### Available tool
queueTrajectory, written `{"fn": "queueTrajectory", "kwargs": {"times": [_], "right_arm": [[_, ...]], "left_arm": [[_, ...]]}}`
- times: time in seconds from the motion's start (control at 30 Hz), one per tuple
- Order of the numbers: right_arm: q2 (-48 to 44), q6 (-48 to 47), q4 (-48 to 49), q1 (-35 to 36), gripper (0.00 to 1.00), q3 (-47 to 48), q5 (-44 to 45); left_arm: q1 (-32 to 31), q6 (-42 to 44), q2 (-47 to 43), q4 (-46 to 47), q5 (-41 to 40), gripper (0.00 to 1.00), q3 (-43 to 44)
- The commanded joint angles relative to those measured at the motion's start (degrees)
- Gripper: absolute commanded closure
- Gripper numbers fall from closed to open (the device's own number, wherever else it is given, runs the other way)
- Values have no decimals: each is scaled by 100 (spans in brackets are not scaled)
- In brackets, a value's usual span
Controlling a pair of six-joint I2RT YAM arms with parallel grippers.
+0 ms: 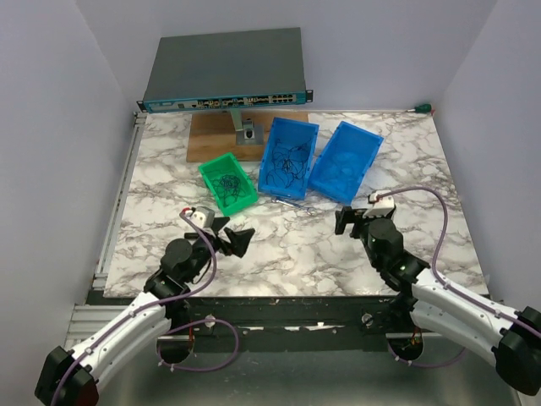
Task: Untangle the cables
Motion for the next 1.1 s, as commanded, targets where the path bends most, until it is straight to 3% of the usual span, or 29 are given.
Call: {"fn": "queueTrajectory", "kwargs": {"times": [0.0,0.07,0.13,0.17,0.23,0.3,0.33,0.4,0.53,0.63,0.67,0.73,0.8,0.87,0.97,1.0,1.03,1.07], "right_arm": [[326,-764,1537,-48,1,-220,988],[587,-826,2318,-651,0,-406,607],[959,-171,2504,-1715,0,-387,-365],[1128,36,2751,-2171,0,-415,-972],[1505,147,2980,-2736,0,-299,-1231],[1818,-231,3376,-2806,0,-295,-1153],[2024,-338,3604,-2806,0,-333,-1176],[2466,-521,4067,-2806,0,-363,-1111],[3275,-981,5348,-2815,1,-462,-883],[3719,-1065,5521,-2811,2,-422,-887],[3875,-1095,5843,-2817,3,-522,-950],[4441,-1449,6960,-2785,8,-834,-1283],[4933,-1616,8108,-2702,10,-1069,-1013],[4888,-1360,7882,-2700,10,-1037,-785],[5255,-1315,7881,-2734,13,-763,-523],[5148,-1211,7676,-2749,11,-750,-541],[5005,-1124,7274,-2793,0,-678,-571],[4988,-1097,7077,-2816,0,-608,-590]], "left_arm": [[12,545,-95,272,-1626,1,360],[197,1025,142,656,-2051,1,367],[634,1068,427,1078,-2342,2,326],[1055,958,530,1304,-2074,1,273],[1694,991,828,2259,-1721,1,46],[2147,1145,1273,2906,-1577,1,81],[2324,1328,1372,2544,-1273,1,309],[2403,1793,1730,2513,-1309,2,461],[2683,2217,2689,3605,-1366,2,243],[2741,2490,3298,3833,-1275,7,448],[2791,2495,3398,3789,-1087,8,496],[2990,2359,4053,4762,-1173,8,425],[3262,2080,4493,5004,-986,7,504],[3331,2109,4315,4107,-545,8,787],[3330,2136,4341,4050,-499,7,838],[3328,2164,4400,4258,-490,6,798],[3323,2188,4395,4281,-456,1,779],[3327,2187,4354,4155,-391,1,801]]}}
